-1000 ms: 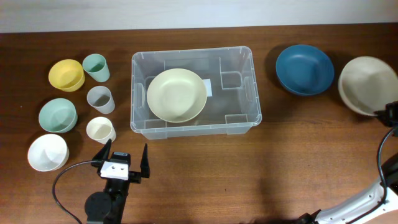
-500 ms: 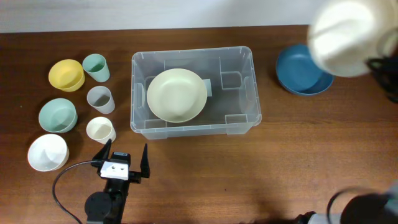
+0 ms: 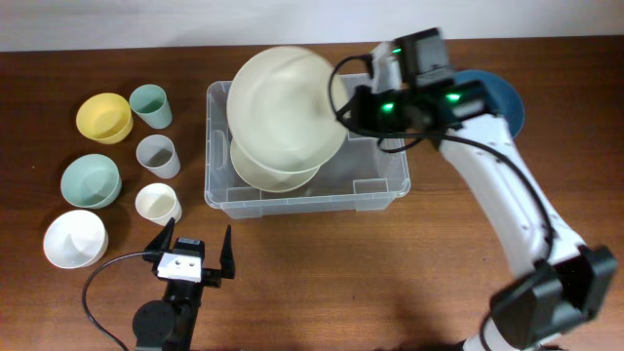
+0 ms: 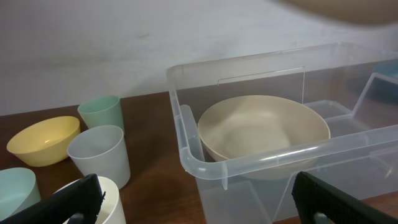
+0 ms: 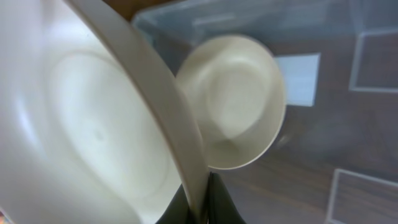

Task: Pack container
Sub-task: 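Lift the second cream bowl and stack it in the bin, then move the right gripper to the teal plate and grasp its rim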

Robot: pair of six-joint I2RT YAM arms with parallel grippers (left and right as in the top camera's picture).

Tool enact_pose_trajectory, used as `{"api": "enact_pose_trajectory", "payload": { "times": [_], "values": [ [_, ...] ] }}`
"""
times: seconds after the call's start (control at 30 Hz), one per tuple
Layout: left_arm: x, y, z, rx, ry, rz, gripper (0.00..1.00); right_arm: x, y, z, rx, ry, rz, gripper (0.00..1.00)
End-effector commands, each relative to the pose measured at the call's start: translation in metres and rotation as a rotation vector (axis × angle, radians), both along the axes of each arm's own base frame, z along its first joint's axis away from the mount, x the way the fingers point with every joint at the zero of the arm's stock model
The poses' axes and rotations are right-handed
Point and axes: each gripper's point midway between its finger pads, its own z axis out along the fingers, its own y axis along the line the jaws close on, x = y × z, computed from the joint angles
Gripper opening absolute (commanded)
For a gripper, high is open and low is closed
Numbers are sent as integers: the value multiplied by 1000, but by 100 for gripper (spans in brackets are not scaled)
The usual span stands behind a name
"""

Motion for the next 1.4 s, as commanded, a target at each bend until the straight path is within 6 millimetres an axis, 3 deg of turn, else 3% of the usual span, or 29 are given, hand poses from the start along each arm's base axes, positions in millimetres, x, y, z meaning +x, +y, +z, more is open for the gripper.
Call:
{"api": "enact_pose_trajectory", "payload": {
  "times": [0.0,0.23,0.4,0.63,0.8,0.97,1.07,1.13,1.23,1.3,1.37],
  "values": [
    [0,2,-1,-13,3,7,100,11,20,-39,-10,96,-37,4],
    [0,2,-1,-13,3,7,100,23,33,-99,-45,189,-38,4],
    [0,2,-1,-13,3,7,100,30,29,-126,-91,214,-64,4],
    [0,2,-1,-13,3,7,99,33,31,-147,-99,248,-71,4],
    [0,2,-1,-13,3,7,100,35,35,-151,-97,241,-64,23],
    [0,2,-1,-13,3,7,100,32,41,-158,-100,252,-56,24],
    [0,2,-1,-13,3,7,99,38,42,-145,-97,207,-36,24],
    [0,2,-1,-13,3,7,99,42,43,-121,-100,140,4,29],
    [0,2,-1,-13,3,7,100,47,41,-78,-118,49,34,49],
    [0,2,-1,-13,3,7,100,52,29,-51,-177,4,-2,54],
    [0,2,-1,-13,3,7,100,61,-6,-13,-301,-50,-109,65]
  ]
}}
